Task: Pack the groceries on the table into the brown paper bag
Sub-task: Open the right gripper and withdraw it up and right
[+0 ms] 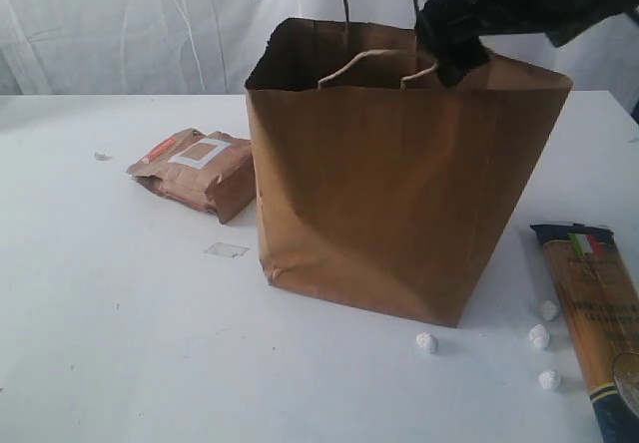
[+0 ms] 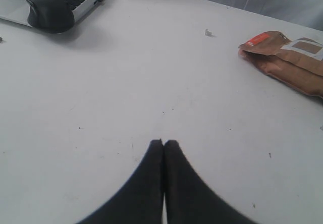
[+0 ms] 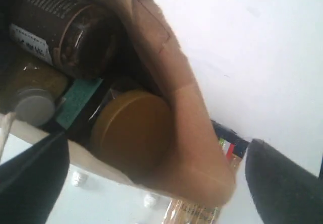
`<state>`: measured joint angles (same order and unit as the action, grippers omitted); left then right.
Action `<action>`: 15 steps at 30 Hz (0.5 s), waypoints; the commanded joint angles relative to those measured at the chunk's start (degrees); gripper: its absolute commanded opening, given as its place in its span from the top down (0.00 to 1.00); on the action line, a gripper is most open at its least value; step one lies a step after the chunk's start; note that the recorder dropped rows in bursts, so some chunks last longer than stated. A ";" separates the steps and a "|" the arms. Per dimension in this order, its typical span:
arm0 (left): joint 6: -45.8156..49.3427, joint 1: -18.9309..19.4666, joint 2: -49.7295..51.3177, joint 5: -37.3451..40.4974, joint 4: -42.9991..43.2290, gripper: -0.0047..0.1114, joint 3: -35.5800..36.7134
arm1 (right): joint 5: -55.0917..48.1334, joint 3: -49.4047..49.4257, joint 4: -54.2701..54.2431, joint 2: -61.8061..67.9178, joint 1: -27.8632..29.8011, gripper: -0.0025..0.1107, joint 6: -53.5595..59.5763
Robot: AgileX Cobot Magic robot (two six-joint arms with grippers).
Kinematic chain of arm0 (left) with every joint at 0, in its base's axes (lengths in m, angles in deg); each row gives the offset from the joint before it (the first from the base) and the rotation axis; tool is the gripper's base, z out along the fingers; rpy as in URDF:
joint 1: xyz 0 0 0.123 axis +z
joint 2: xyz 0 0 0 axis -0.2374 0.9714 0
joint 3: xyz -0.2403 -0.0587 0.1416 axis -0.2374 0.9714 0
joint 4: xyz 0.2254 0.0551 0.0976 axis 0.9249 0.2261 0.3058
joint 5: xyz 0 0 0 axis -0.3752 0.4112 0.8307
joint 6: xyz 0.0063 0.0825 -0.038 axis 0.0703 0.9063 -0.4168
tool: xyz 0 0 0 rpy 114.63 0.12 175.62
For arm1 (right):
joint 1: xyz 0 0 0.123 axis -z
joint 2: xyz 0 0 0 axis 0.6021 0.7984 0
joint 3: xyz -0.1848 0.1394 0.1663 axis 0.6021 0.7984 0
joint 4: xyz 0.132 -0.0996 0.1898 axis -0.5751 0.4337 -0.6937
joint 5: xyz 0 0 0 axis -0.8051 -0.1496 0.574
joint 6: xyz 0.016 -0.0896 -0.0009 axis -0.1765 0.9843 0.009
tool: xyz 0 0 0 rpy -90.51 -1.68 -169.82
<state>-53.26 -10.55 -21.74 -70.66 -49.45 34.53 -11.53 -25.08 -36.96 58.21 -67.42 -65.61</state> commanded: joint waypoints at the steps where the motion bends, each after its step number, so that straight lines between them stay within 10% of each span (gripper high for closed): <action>1: -0.23 -0.06 -0.26 -0.04 -0.16 0.96 0.29 | 0.09 -1.57 7.59 -4.75 0.21 0.21 0.12; 11: -0.23 -0.06 -0.26 -0.04 -0.16 0.96 0.29 | 0.09 10.29 27.26 -7.71 0.90 0.22 -4.98; 15: -0.23 -0.06 -0.26 -0.04 -0.16 0.96 0.29 | 0.09 16.53 33.70 -6.87 5.74 0.55 -9.38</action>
<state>-53.26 -10.55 -21.74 -70.66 -49.45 34.53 -11.34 -10.95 -7.74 51.29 -64.46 -71.71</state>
